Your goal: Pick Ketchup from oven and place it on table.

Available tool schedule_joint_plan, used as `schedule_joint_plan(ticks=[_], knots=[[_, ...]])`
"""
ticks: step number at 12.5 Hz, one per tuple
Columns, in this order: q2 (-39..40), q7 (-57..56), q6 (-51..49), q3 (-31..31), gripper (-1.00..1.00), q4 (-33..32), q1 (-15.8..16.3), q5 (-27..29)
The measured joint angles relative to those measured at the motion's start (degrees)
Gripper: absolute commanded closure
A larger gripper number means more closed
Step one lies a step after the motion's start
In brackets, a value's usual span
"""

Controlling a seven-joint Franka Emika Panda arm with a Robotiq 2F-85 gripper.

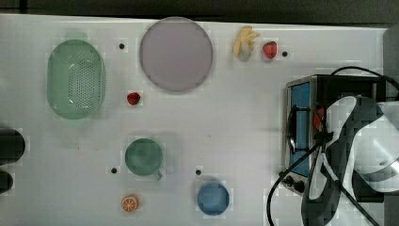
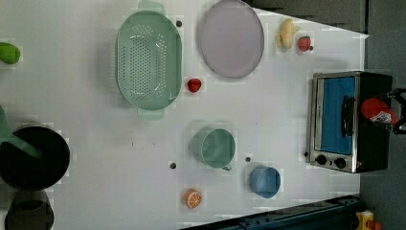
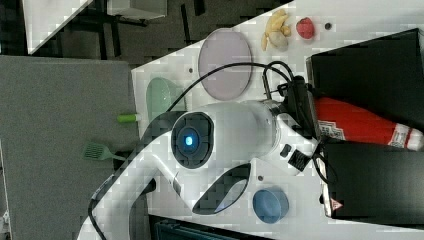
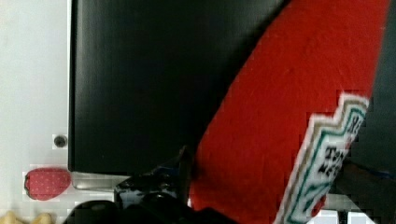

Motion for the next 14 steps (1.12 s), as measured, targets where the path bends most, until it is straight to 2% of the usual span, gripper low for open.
schedule_joint_plan(ticks=[2, 3, 5, 6, 11, 14], knots=[[0.1, 0.0, 0.3, -1.0, -1.0, -0.1, 0.0, -0.3], [0.0, 0.0, 0.5, -1.3, -0.92, 0.2, -0.3, -0.7], [0.3, 0.0, 0.5, -1.2, -0.43, 0.7, -1.1, -0.5], [0.3, 0.0, 1.6, -1.1, -0.27, 1.0, -1.1, -0.7], [0.9, 0.0, 0.9, -1.7, -0.27, 1.8, -0.7, 0.1], [1.5, -0.1, -1.9, -1.9, -0.27, 3.7, 0.1, -2.5]])
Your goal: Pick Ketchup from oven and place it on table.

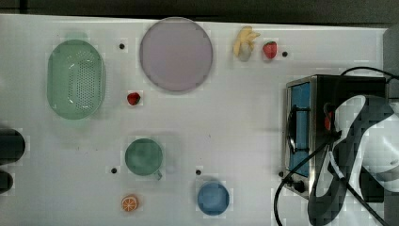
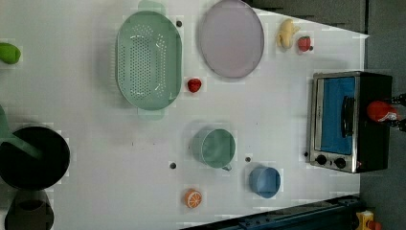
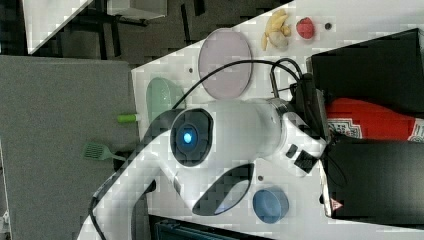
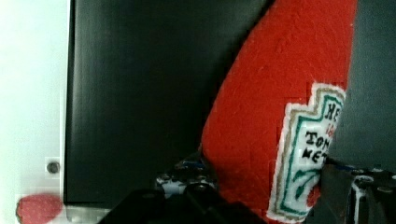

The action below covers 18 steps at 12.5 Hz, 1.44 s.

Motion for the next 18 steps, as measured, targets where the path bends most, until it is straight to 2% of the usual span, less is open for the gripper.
schedule_joint_plan(ticks=[3, 7, 9, 11, 14, 16, 18], knots=[[-1.5, -0.5, -5.7, 0.8, -0.27, 5.4, 1.0, -3.3], [-10.0, -1.5, -19.8, 3.2, -0.27, 9.0, 5.7, -3.6], [-14.1, -1.7, -20.9, 7.4, -0.27, 10.9, 8.2, -4.8], [-17.4, -1.7, -21.2, 11.3, -0.27, 10.7, 11.6, -5.1], [-18.2, -1.9, -21.9, 18.3, -0.27, 8.7, 14.4, -8.4], [-17.6, -1.9, -21.9, 22.7, -0.27, 4.9, 16.2, -11.9], [-16.5, -1.9, -22.4, 25.9, -0.27, 0.3, 17.8, -12.0]])
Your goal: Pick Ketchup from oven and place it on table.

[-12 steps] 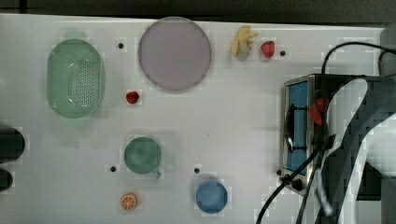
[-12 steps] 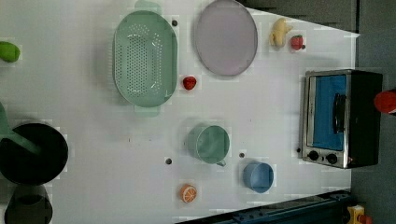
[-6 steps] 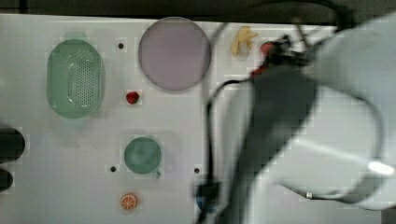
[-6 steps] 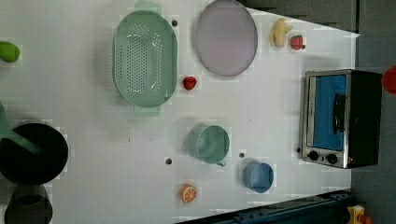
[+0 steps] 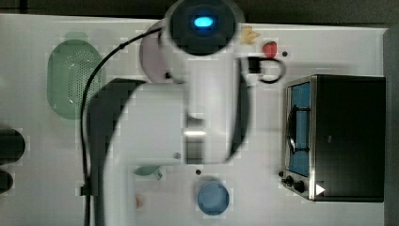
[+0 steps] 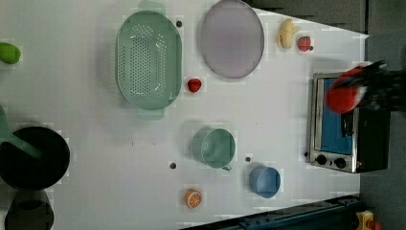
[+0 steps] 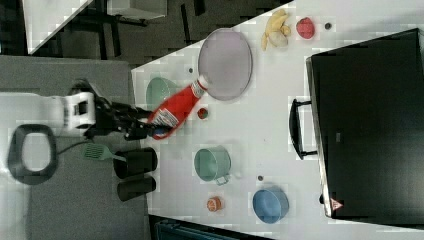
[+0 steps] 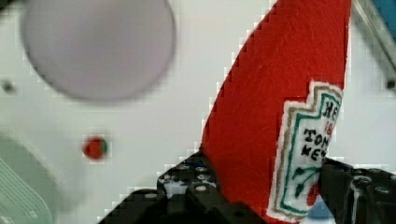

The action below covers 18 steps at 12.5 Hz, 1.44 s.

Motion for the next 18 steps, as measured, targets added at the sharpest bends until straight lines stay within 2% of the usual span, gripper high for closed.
schedule_joint_plan(ticks=[2, 5, 7, 8, 10, 11, 14, 18], knots=[[0.3, 0.3, 3.8, 0.7, -0.27, -6.6, 1.4, 0.0], [1.8, 2.1, 18.1, -0.2, -0.27, -16.3, 0.5, -0.6], [3.4, 2.1, 23.0, -2.3, -0.27, -22.0, 0.0, -1.1], [4.7, 2.1, 27.7, -2.7, -0.27, -24.6, -0.6, -1.5], [9.3, 2.1, 30.6, -3.2, -0.27, -26.4, -1.1, -1.0], [11.5, 2.1, 32.4, -3.0, -0.33, -26.5, -1.4, -1.3], [15.1, 2.1, 35.9, -2.8, -1.0, -27.9, -1.2, -1.7], [16.7, 2.1, 38.9, -2.3, -1.0, -27.5, -1.1, -1.6]])
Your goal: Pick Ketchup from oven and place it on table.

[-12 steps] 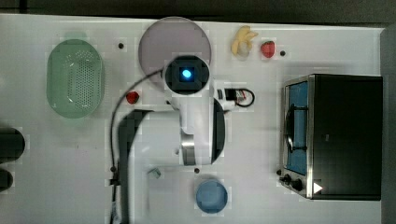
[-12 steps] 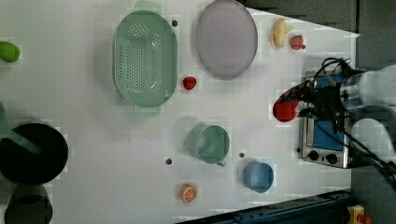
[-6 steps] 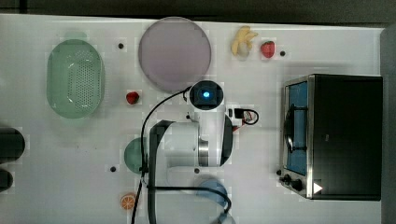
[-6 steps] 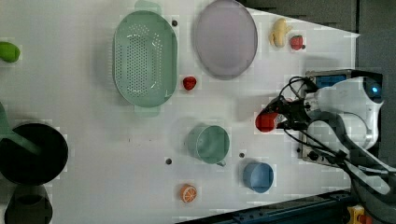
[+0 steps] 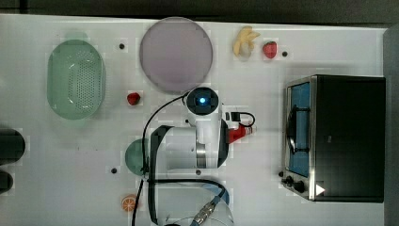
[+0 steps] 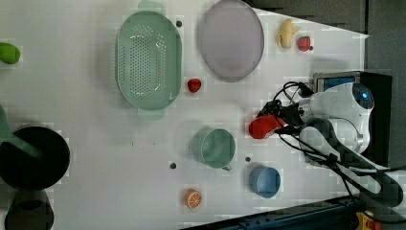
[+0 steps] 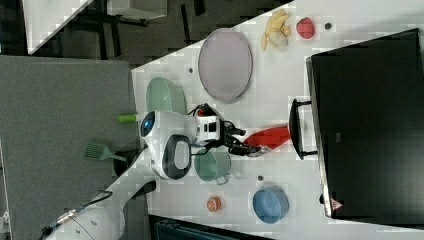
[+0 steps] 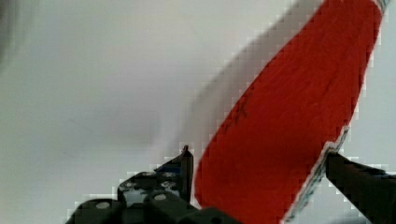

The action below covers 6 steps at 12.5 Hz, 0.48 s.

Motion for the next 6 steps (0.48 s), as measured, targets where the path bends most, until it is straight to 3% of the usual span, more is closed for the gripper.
schedule_joint_plan(ticks=[4, 6], knots=[[-4.5, 0.0, -8.4, 0.6, -1.0, 1.2, -1.3, 0.4], [-10.2, 0.1, -16.9, -0.3, -1.0, 5.6, -1.3, 2.2]])
